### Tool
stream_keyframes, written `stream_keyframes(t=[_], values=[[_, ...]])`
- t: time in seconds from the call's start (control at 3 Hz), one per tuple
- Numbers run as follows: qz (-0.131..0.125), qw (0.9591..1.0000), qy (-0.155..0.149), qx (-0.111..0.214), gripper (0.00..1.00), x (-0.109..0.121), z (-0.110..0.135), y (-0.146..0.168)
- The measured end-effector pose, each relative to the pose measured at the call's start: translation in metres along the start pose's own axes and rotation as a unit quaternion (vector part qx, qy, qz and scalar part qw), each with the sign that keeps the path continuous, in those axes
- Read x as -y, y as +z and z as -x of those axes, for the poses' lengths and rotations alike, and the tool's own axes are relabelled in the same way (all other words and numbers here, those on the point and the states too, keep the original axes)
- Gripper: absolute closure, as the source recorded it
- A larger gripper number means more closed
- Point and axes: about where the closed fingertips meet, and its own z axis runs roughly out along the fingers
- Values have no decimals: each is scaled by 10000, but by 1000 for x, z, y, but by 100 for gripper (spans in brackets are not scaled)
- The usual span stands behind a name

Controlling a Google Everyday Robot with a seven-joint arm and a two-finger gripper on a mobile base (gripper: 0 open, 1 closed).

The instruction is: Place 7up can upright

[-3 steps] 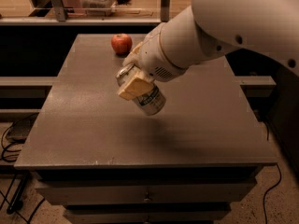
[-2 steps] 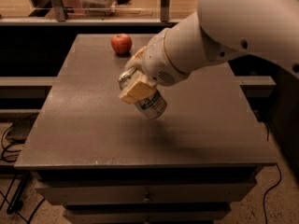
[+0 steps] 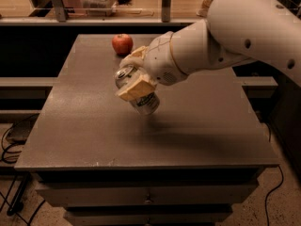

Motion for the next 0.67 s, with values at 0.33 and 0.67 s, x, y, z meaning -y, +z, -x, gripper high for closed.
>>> stream_keyframes(t=[0.33, 0.67], values=[[-36, 9981, -251, 566, 100, 9, 4, 2], [-144, 9929, -541, 1053, 100, 13, 5, 3]])
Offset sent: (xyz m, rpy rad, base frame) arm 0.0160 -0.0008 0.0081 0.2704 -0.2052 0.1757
